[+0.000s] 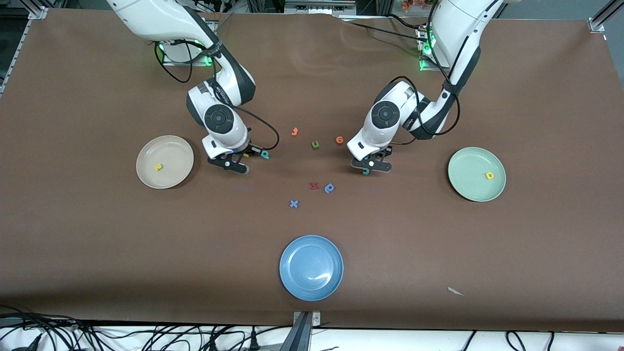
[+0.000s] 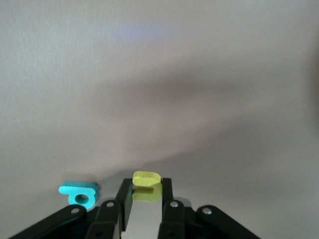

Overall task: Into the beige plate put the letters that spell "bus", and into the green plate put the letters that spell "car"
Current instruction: 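Grasp the yellow u with the right gripper while the left gripper grasps r, then place the u on the white plate while the left gripper places r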

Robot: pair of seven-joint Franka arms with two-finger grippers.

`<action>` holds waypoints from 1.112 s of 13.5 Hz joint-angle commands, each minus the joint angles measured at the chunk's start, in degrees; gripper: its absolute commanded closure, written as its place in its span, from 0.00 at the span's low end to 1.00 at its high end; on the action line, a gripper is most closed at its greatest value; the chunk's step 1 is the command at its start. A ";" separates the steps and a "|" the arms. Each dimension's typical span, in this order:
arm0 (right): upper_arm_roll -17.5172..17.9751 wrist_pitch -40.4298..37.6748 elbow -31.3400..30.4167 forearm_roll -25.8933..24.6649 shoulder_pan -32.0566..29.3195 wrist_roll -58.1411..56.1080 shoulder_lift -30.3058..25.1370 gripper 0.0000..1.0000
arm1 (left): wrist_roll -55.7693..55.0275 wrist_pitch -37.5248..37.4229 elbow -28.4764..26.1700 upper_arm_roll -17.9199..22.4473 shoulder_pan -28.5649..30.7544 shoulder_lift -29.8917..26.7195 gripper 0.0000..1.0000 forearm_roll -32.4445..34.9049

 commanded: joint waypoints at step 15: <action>-22.71 -11.33 -3.06 -0.56 -2.42 -44.58 -2.20 0.74 | 6.01 -9.00 0.62 0.16 6.97 -9.18 0.99 1.18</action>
